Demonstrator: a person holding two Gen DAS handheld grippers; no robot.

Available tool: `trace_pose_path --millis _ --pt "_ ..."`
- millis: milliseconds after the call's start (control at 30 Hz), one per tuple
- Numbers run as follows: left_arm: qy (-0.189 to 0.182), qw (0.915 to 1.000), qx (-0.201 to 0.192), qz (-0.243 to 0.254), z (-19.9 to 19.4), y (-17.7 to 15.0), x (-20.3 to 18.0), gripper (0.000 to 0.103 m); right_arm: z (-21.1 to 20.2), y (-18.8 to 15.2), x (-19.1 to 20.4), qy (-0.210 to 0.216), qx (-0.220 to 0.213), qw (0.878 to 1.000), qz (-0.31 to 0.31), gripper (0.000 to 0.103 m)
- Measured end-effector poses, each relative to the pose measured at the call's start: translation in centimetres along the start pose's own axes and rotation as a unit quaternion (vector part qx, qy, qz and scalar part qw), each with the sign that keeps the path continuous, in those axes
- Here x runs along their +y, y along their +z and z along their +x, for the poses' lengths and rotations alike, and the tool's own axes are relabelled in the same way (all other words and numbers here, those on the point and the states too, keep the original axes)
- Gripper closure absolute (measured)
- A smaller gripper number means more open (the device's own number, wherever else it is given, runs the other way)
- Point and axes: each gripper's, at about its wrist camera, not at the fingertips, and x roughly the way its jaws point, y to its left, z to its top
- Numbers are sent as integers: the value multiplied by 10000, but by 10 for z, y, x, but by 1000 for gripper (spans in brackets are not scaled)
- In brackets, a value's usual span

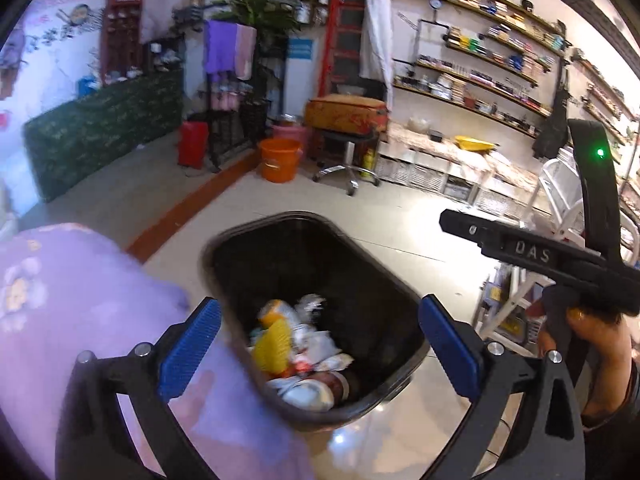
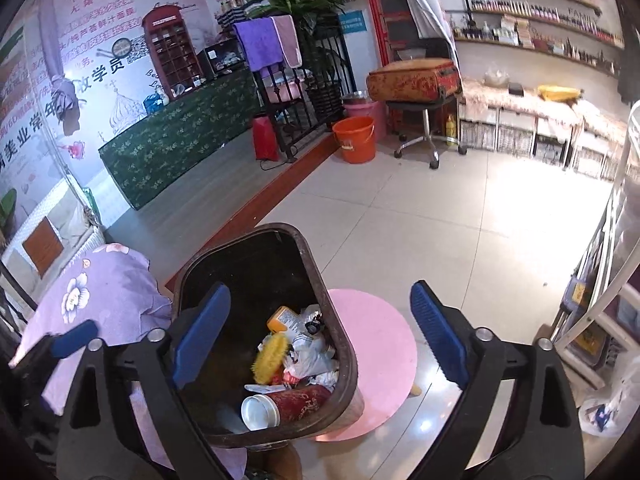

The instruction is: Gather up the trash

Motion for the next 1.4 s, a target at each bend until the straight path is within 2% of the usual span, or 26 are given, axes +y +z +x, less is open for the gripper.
trace_pose_path --millis 100,200,300,400,467,567,667,733,800,1000,1100,1400 --pt "496 9984 -222 -154 -31 -17 15 6 -7 -3 20 -50 -134 9993 -358 7" --pt "1171 9914 -430 -399 -65 -34 36 6 -18 -15 49 -6 -294 9973 -669 5" --pt "1850 9786 -684 -586 -100 -50 52 6 -29 -27 77 302 -370 9948 -895 5" --pt "2378 9638 -857 -850 -130 -61 66 6 -42 -42 107 433 -531 9915 -1107 5" --pt "2599 9560 -904 -1017 -148 -65 76 6 -50 -53 127 505 -618 9885 -1283 5" --pt "2698 9486 -941 -1363 -173 -75 90 6 -64 -71 160 647 -665 9821 -1641 5" --pt "2836 9382 -972 -1730 -196 -89 100 6 -79 -86 177 694 -798 9789 -1751 5" --pt "2844 9353 -1022 -1840 -207 -95 103 6 -90 -95 184 796 -825 9774 -1777 5" --pt "2922 9312 -1063 -1900 -217 -100 105 6 -98 -103 189 975 -751 9759 -1805 5" --pt "3320 9159 -1034 -2006 -230 -107 101 6 -113 -119 197 1168 -620 9741 -1832 5" --pt "3449 9100 -1144 -1995 -236 -113 100 6 -121 -130 201 1249 -564 9724 -1889 5" --pt "3508 9042 -1246 -2096 -244 -122 104 6 -135 -139 206 1437 -727 9673 -1959 5"
